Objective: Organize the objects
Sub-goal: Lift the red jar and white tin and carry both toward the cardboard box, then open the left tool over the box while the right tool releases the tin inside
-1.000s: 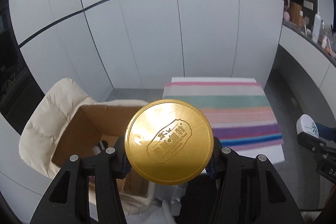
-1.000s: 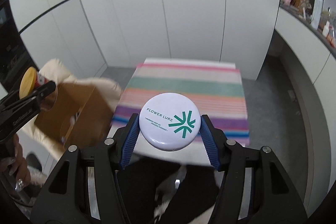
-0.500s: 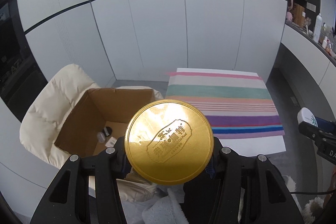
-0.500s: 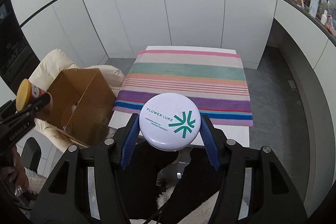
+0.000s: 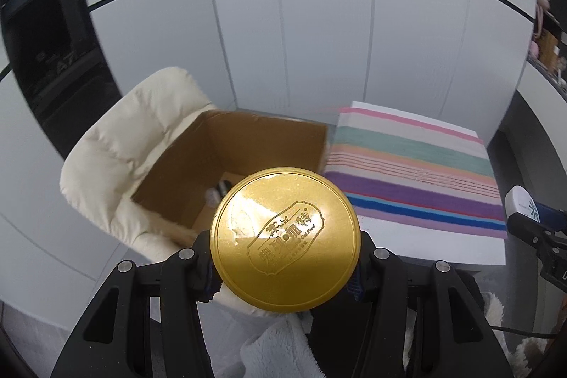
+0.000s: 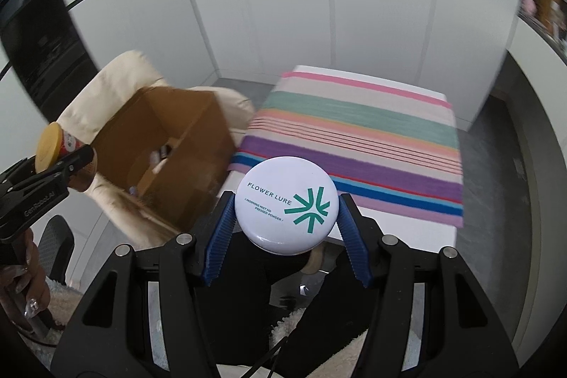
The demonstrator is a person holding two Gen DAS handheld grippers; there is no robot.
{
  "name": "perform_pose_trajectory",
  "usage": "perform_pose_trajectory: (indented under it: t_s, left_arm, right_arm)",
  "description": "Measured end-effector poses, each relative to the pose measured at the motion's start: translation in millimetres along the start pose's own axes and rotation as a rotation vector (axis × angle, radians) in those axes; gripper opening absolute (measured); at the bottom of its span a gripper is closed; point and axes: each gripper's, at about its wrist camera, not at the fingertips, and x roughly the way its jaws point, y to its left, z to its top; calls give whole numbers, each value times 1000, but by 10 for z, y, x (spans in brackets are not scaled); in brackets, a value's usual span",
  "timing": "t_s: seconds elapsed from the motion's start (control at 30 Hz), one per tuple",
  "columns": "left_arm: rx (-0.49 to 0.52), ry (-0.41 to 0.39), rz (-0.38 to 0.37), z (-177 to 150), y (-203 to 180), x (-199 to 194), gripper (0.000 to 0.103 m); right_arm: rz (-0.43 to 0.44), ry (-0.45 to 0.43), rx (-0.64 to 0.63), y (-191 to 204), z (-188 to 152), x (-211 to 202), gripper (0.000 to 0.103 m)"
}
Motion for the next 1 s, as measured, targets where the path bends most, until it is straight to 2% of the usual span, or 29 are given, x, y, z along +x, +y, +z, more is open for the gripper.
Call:
perform_pose_trajectory:
  t_s: [0.3, 0.5, 0.67, 1.0]
  left_arm:
    - [-144, 44, 106, -234, 693, -40, 54]
    - [-178, 19, 186, -245, 941, -14, 54]
    - [-216, 46, 177, -69, 1067, 264, 54]
    - [-199, 46, 146, 470, 1172, 1078, 54]
  right_arm:
    - [151, 47, -167, 828, 48, 271, 60]
    - [174, 46, -251, 1216, 87, 376, 60]
    - [195, 53, -288, 1457, 237, 574, 60]
    - [176, 47, -327, 1737, 727, 1147, 60]
